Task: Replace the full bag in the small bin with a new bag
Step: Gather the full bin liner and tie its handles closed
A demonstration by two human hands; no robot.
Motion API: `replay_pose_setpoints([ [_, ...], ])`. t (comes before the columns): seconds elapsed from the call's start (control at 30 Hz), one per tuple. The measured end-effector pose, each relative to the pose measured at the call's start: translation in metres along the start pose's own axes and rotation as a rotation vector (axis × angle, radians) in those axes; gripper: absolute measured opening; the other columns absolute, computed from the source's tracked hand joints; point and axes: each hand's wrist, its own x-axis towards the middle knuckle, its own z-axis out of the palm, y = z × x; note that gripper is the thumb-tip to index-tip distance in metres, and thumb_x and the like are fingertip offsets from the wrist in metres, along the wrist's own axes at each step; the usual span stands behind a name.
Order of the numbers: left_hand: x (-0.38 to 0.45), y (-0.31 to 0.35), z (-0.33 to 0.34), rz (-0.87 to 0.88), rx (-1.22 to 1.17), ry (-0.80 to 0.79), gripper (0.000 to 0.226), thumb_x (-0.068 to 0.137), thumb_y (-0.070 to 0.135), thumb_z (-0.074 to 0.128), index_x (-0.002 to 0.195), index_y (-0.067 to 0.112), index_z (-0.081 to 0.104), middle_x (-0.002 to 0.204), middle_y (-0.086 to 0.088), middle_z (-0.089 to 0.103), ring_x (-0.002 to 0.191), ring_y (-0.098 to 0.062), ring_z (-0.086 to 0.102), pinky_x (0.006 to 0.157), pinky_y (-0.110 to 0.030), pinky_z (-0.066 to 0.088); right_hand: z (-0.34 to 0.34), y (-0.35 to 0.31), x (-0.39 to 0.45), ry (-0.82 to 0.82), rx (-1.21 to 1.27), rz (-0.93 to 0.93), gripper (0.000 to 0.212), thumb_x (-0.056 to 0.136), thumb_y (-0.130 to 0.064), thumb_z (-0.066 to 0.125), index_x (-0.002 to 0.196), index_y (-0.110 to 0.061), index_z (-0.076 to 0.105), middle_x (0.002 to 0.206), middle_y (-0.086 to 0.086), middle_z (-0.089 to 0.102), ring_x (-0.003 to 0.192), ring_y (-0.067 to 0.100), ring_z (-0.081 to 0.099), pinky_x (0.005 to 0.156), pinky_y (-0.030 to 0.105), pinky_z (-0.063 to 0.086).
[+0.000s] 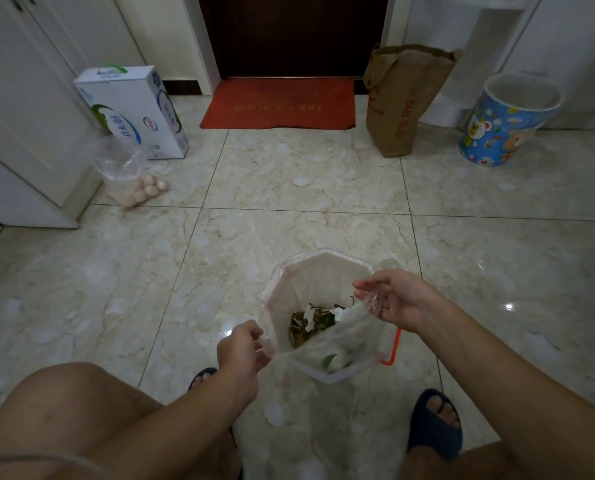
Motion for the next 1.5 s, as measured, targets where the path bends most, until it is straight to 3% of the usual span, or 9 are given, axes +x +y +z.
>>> replay_pose_setpoints([
  [0.2,0.032,0.022,-0.005,-0.139,0.199,-0.130,0.050,0.075,0.020,0.061,0.119,0.001,0.048,0.099,-0.020,0.060,0.062,-0.023,0.052,0.046,-0.028,0.035,-0.002,-0.001,0.004,0.025,0.002,-0.020,0.007,0.088,-0.005,0.057,0.090,-0.005,0.064,0.087,0.007,0.069,0.068,0.012,0.061,0.065,0.027,0.044],
  [0.4,0.065,0.048,-0.001,-0.143,0.352,-0.147,0.022,0.087,0.001,0.045,0.108,-0.002,0.049,0.085,-0.020,0.059,0.050,-0.018,0.045,0.036,-0.020,0.029,-0.003,-0.002,0.008,0.018,-0.004,-0.011,0.009,0.089,-0.006,0.058,0.096,-0.005,0.064,0.085,0.006,0.070,0.067,0.013,0.061,0.063,0.027,0.044],
  [0.6,0.073,0.056,-0.005,-0.100,0.644,-0.342,0.010,0.090,-0.004,0.053,0.091,-0.002,0.062,0.068,-0.010,0.057,0.053,-0.014,0.048,0.042,-0.021,0.034,0.000,-0.003,0.010,-0.018,-0.036,-0.037,0.003,0.089,-0.007,0.060,0.091,-0.006,0.062,0.081,0.008,0.070,0.064,0.014,0.060,0.060,0.027,0.041],
  [0.7,0.077,0.058,-0.006,-0.073,0.723,-0.306,0.011,0.087,-0.005,0.059,0.093,-0.006,0.068,0.063,-0.009,0.057,0.051,-0.013,0.046,0.043,-0.021,0.034,0.000,-0.002,0.014,-0.021,-0.050,-0.045,0.011,0.089,-0.009,0.061,0.100,-0.007,0.061,0.084,0.008,0.072,0.065,0.014,0.062,0.058,0.028,0.042],
  [0.9,0.082,0.060,0.001,-0.136,0.429,-0.113,0.010,0.072,-0.001,0.045,0.071,0.003,0.054,0.055,-0.008,0.049,0.041,-0.016,0.042,0.041,-0.021,0.031,0.004,-0.003,0.023,-0.007,-0.063,-0.015,0.014,0.089,-0.012,0.064,0.102,-0.008,0.061,0.079,0.006,0.074,0.066,0.015,0.062,0.058,0.027,0.041],
  [1.03,0.078,0.058,0.011,-0.133,0.236,-0.089,0.021,0.070,0.001,0.041,0.086,-0.001,0.054,0.074,-0.016,0.054,0.053,-0.026,0.053,0.047,-0.029,0.048,0.002,-0.008,0.024,-0.008,-0.053,0.011,0.020,0.087,-0.013,0.064,0.106,-0.010,0.060,0.081,0.006,0.074,0.070,0.017,0.063,0.066,0.031,0.042],
  [1.27,0.074,0.069,0.023,0.005,0.080,0.112,0.026,0.064,0.003,0.046,0.087,-0.004,0.058,0.082,-0.019,0.060,0.062,-0.029,0.057,0.055,-0.034,0.045,-0.009,-0.014,0.026,0.039,-0.012,0.156,0.018,0.083,-0.018,0.064,0.099,-0.009,0.063,0.093,0.007,0.071,0.071,0.016,0.057,0.062,0.028,0.041],
  [1.37,0.080,0.071,0.023,-0.022,0.034,0.061,0.029,0.061,0.006,0.047,0.088,-0.002,0.057,0.090,-0.020,0.063,0.073,-0.033,0.061,0.060,-0.038,0.048,-0.014,-0.015,0.030,0.069,0.019,0.196,0.017,0.084,-0.018,0.063,0.097,-0.007,0.062,0.094,0.008,0.071,0.068,0.015,0.054,0.061,0.027,0.040],
  [1.5,0.097,0.073,0.021,-0.150,0.027,-0.037,0.028,0.085,0.019,0.050,0.103,-0.001,0.055,0.098,-0.019,0.064,0.068,-0.030,0.063,0.050,-0.030,0.055,-0.014,-0.013,0.034,0.084,0.032,0.203,0.017,0.086,-0.019,0.060,0.096,-0.005,0.062,0.090,0.009,0.072,0.066,0.015,0.054,0.062,0.028,0.041],
])
